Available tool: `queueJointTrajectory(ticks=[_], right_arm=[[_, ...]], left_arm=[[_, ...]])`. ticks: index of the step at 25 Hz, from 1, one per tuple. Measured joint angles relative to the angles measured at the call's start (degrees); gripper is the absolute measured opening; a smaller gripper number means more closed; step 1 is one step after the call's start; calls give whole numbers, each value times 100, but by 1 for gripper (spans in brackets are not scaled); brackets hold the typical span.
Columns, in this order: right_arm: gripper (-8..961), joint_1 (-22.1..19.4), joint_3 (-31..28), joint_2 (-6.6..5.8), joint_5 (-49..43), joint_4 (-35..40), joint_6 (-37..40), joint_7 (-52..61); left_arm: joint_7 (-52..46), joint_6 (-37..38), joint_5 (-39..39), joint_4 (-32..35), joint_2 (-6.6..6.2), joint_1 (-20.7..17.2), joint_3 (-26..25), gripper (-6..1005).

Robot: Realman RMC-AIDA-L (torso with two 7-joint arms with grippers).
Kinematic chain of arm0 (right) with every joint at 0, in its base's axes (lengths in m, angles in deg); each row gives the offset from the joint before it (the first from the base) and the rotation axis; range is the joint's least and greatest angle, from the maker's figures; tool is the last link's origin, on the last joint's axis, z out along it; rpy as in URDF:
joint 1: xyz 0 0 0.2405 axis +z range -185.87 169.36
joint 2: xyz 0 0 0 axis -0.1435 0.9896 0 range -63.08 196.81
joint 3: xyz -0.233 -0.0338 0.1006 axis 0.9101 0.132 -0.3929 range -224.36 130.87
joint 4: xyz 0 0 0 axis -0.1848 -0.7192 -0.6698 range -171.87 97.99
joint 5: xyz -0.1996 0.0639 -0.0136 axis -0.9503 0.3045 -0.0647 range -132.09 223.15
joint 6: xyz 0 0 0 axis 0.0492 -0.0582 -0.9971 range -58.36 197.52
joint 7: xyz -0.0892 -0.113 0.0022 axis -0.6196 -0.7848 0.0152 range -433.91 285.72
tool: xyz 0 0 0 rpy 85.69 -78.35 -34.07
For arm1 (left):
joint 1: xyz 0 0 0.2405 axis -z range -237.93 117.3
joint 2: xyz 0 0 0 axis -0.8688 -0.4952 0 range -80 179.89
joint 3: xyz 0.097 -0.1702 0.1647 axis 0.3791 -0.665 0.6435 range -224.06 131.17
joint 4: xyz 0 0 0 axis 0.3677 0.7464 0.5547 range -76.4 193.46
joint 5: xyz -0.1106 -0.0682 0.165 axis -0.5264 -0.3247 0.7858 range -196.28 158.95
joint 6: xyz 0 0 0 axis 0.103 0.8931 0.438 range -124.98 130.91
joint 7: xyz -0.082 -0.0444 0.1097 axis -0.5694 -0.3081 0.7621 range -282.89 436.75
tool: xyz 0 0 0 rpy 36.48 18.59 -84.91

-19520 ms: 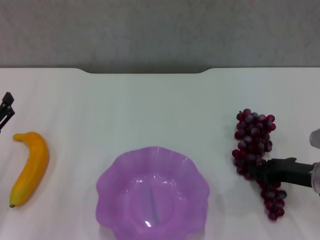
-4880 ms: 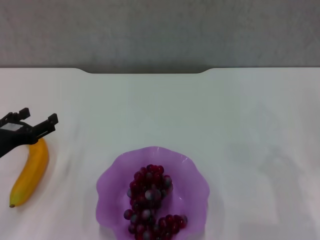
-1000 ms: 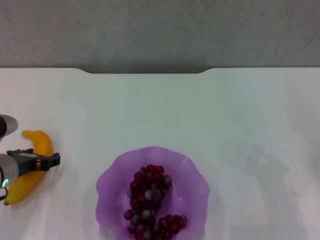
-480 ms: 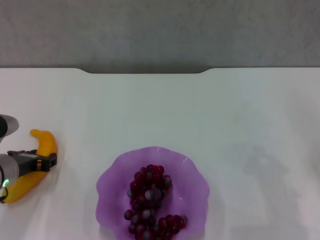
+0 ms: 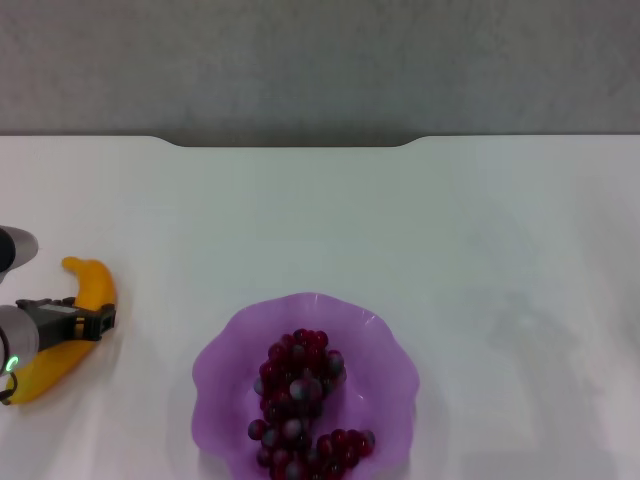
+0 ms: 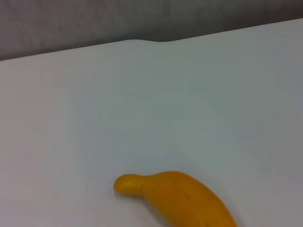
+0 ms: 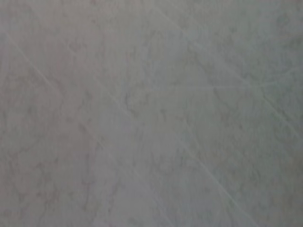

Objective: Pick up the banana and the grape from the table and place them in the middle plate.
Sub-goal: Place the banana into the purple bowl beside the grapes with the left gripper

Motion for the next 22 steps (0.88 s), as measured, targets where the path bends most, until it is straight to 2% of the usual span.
queueJointTrajectory(ticks=[7, 13, 18, 22], right_arm=[[23, -4, 0, 0, 0, 0, 0, 0], [23, -11, 0, 0, 0, 15, -14, 0], [23, -1, 0, 0, 1, 15, -46, 0], [23, -17, 0, 0, -1, 24, -52, 0]], left_arm=[[-8, -36, -6, -68, 0, -5, 0, 497], [15, -192, -3, -745, 0, -165, -4, 498], [30, -584, 37, -1565, -3, -351, -15, 498], [28, -1385, 256, -2775, 8, -663, 48, 498]])
